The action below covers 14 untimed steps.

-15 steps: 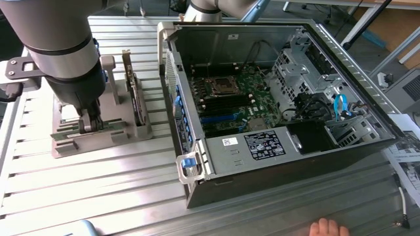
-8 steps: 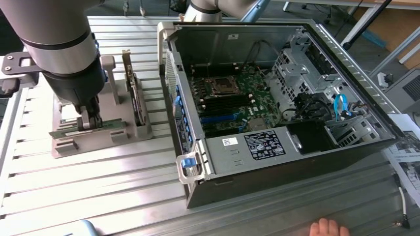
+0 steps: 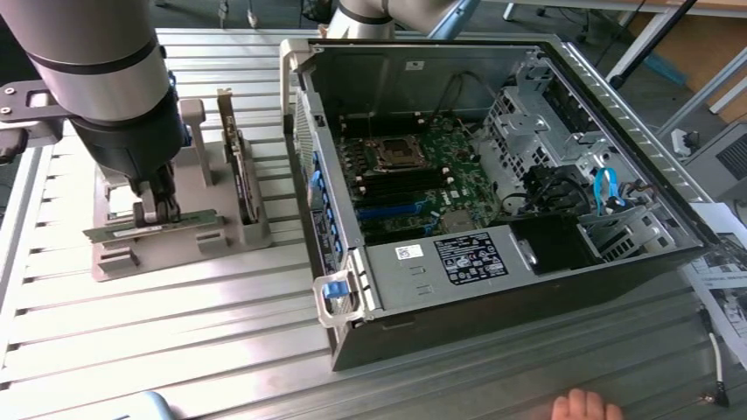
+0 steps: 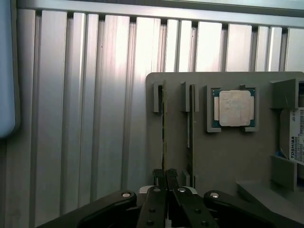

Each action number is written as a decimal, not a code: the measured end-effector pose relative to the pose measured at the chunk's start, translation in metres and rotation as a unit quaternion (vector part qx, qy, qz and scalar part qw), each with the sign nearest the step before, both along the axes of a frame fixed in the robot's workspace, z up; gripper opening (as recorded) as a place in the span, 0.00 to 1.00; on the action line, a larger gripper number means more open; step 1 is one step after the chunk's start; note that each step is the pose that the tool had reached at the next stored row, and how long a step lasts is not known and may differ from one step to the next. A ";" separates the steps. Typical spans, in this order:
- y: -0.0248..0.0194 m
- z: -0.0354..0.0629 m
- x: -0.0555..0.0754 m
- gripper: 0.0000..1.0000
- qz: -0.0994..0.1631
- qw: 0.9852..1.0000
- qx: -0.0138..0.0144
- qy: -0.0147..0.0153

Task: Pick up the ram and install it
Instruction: 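Pick up the ram and move it above insertion slot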

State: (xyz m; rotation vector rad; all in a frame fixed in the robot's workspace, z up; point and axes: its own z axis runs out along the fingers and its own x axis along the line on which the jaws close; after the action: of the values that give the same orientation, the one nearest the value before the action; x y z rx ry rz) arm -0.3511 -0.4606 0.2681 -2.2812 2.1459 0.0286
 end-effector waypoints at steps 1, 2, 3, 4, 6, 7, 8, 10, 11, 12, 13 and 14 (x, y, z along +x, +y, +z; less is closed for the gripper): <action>0.0000 0.0010 0.000 0.12 0.000 1.000 0.000 0.000; 0.0000 0.0022 0.000 0.12 0.000 1.000 0.000 0.000; 0.0000 0.0033 0.000 0.12 0.000 1.000 0.000 0.000; 0.0000 0.0045 0.000 0.12 0.000 1.000 0.000 0.000; 0.0000 0.0071 0.000 0.12 0.000 1.000 0.000 0.000; 0.0000 0.0090 0.000 0.12 0.000 1.000 0.000 0.000; 0.0000 0.0104 0.000 0.12 0.000 1.000 0.000 0.000; 0.0000 0.0137 0.000 0.12 0.000 1.000 0.000 0.000; 0.0000 0.0152 0.000 0.12 0.000 1.000 0.000 0.000; 0.0000 0.0169 0.000 0.12 0.000 1.000 0.000 0.000; 0.0000 0.0184 0.000 0.12 0.000 1.000 0.000 0.000; 0.0000 0.0200 0.001 0.12 0.000 1.000 0.000 0.000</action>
State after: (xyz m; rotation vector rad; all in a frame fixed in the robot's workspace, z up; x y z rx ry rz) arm -0.3506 -0.4607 0.2881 -2.2813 2.1459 0.0285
